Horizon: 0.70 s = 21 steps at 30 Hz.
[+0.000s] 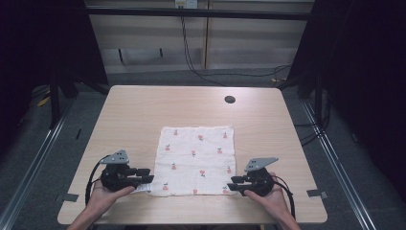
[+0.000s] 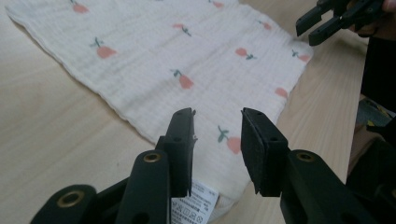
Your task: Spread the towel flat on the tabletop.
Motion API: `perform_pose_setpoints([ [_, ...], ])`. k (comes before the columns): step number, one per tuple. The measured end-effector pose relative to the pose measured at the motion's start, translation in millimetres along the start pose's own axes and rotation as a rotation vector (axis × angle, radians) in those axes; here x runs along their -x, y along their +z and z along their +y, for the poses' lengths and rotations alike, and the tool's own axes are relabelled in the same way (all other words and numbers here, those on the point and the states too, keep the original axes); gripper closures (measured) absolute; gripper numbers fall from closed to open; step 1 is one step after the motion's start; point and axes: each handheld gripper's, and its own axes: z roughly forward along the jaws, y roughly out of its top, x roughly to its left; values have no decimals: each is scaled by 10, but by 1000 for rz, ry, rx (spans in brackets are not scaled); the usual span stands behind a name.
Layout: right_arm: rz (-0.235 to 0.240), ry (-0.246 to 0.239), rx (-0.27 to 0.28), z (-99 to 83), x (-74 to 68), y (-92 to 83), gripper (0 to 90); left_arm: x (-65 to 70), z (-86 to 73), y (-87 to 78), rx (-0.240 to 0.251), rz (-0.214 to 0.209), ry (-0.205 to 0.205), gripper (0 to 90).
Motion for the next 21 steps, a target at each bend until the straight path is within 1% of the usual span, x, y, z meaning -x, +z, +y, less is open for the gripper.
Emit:
perform_pose_setpoints([
  [1,-3,-12,-5,-2,-3,20,667,-8,-34,27,-12,6,-4,646],
  [3,-25,-33,-22,6,-6,49,646,-26,-68,72,-32,6,-9,651],
  [5,-38,-29,-10,10,20,42,625,-23,-65,103,-42,15,6,652],
  [7,-42,-27,-13,-2,39,36,609,-18,-58,106,-36,7,3,652],
  [8,-49,-36,-20,-10,38,41,605,-9,-60,112,-43,5,8,651],
  [9,-39,-40,-26,-20,28,50,603,1,-65,118,-49,3,13,651],
  [10,-49,-46,-30,-26,12,58,600,16,-71,127,-59,-2,18,650],
  [11,-54,-63,-34,-31,-7,64,601,23,-72,131,-59,-4,22,647],
  [12,-59,-78,-34,-33,-23,72,618,26,-70,132,-59,-9,23,646],
  [14,-92,-106,-35,-42,-56,77,647,26,-67,141,-60,-5,23,638],
  [15,-119,-126,-40,-42,-78,80,668,21,-71,150,-67,-7,19,635],
  [17,-131,-126,-46,-39,-103,81,687,10,-82,168,-66,-5,7,626],
  [21,-134,-117,-55,-42,-97,61,792,15,-91,196,-65,-6,11,575],
])
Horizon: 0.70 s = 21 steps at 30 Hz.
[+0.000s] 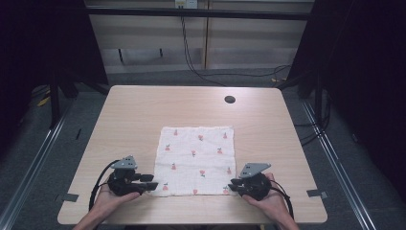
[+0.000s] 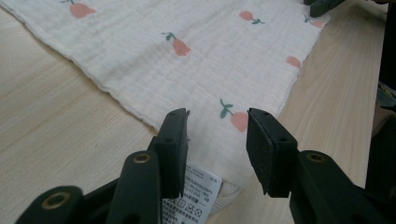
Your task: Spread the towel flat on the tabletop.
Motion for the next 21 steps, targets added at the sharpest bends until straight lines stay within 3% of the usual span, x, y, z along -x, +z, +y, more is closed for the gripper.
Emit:
perform_pose_setpoints([
  [5,15,34,1,-18,38,-14,869,33,-3,49,-38,-1,33,570],
  [11,53,65,1,-54,66,-46,875,79,-7,120,-78,-10,51,567],
  [15,54,74,-5,-70,64,-67,874,132,-20,158,-86,-33,74,553],
  [17,61,88,4,-79,64,-66,867,180,-27,165,-86,-10,86,553],
  [19,64,88,3,-85,66,-71,866,208,-37,167,-94,-25,96,575],
  [20,63,91,4,-87,64,-73,866,234,-48,170,-92,-33,108,597],
  [21,61,96,-1,-89,56,-79,866,259,-56,167,-100,-17,147,643],
])
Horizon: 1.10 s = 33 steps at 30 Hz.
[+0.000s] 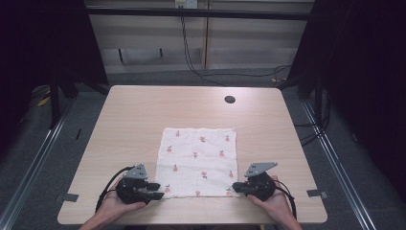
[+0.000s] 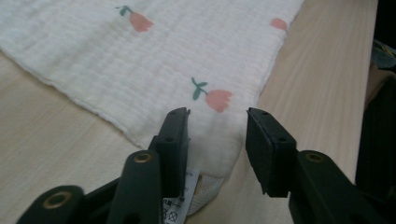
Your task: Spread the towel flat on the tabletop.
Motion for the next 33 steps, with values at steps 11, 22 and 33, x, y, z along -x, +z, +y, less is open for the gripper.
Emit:
perform_pose_setpoints([
  [11,20,6,-34,-49,-100,-70,877,7,-23,-25,-19,-50,-13,883],
  [22,63,26,-31,-159,-246,-161,884,197,-75,-125,-58,-100,-7,884],
  [33,68,16,-30,-239,-318,-205,853,268,-70,-192,-15,-152,-16,874],
])
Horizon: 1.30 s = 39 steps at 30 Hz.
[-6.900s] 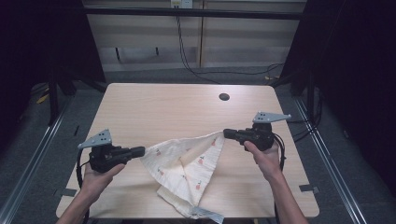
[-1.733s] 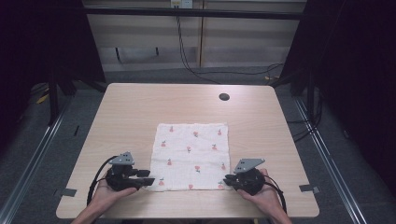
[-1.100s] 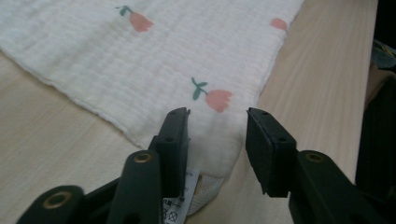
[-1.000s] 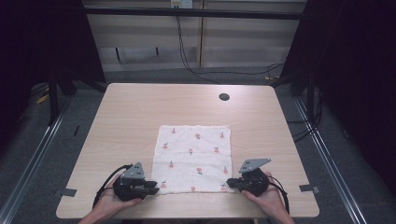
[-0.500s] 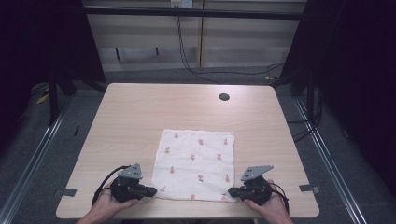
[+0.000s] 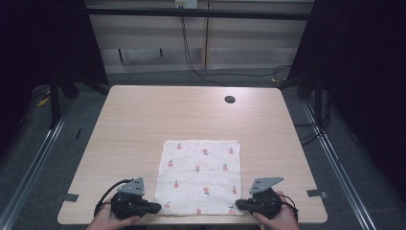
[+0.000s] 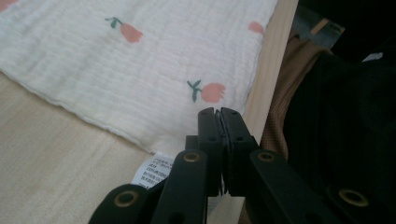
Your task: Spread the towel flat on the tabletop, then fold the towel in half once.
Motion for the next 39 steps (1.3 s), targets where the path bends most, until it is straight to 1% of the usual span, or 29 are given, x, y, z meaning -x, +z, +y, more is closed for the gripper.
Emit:
perform_pose_setpoints([
  [1,-4,0,11,2,3,-3,822,-13,-5,-10,17,5,-8,857],
  [2,6,2,21,4,7,-12,783,-34,-9,-21,26,2,-21,833],
  [4,-6,35,43,12,40,-35,640,-69,-19,-37,42,-4,-55,756],
  [6,-17,76,57,16,90,-53,584,-94,-15,-65,58,0,-59,726],
  [8,-19,100,93,35,143,-78,551,-113,-5,-80,71,14,-69,683],
  [10,-30,98,124,68,168,-101,525,-146,9,-99,81,37,-76,632],
  [12,-41,95,147,100,181,-128,512,-182,25,-123,98,52,-95,606],
  [13,-47,97,154,114,189,-139,508,-201,36,-135,106,70,-103,582],
  [15,-41,95,159,145,219,-155,515,-252,63,-159,128,75,-140,538],
  [16,-45,90,159,159,245,-160,517,-266,90,-174,137,95,-142,527],
  [17,-54,89,166,172,272,-166,517,-266,124,-193,147,137,-122,523],
  [18,-57,83,165,185,311,-170,517,-272,162,-217,161,151,-115,516],
  [19,-67,81,159,196,355,-174,517,-287,198,-241,178,146,-122,499],
  [21,-79,102,163,198,455,-185,517,-313,266,-269,180,176,-107,474],
  [22,-85,113,162,198,485,-190,517,-357,305,-278,193,181,-116,469],
  [24,-105,122,155,214,566,-192,516,-452,366,-270,181,201,-132,460],
  [25,-103,134,157,230,604,-191,512,-496,390,-265,186,217,-149,459],
  [26,-105,134,162,248,637,-185,508,-543,408,-261,194,222,-158,458],
  [27,-101,149,162,270,656,-180,508,-588,424,-255,194,222,-174,458],
  [28,-88,160,168,296,670,-174,508,-627,442,-245,191,238,-177,456],
  [29,-80,149,165,329,680,-167,508,-666,464,-233,185,247,-184,450],
  [31,-81,119,161,414,699,-155,508,-731,520,-202,173,269,-163,442],
  [32,-87,122,172,453,718,-157,508,-761,549,-189,166,273,-153,436],
  [33,-91,128,189,493,749,-159,507,-789,576,-175,171,258,-146,424],
  [34,-89,135,201,526,785,-162,507,-821,602,-167,174,242,-145,419],
  [35,-103,139,208,557,818,-156,504,-849,625,-158,177,247,-156,419],
  [37,-149,133,180,613,891,-115,503,-919,675,-146,179,258,-170,422],
  [38,-126,146,187,629,951,-90,503,-954,692,-145,193,262,-179,437],
  [39,-119,159,197,645,999,-61,505,-982,701,-143,208,260,-190,448],
])
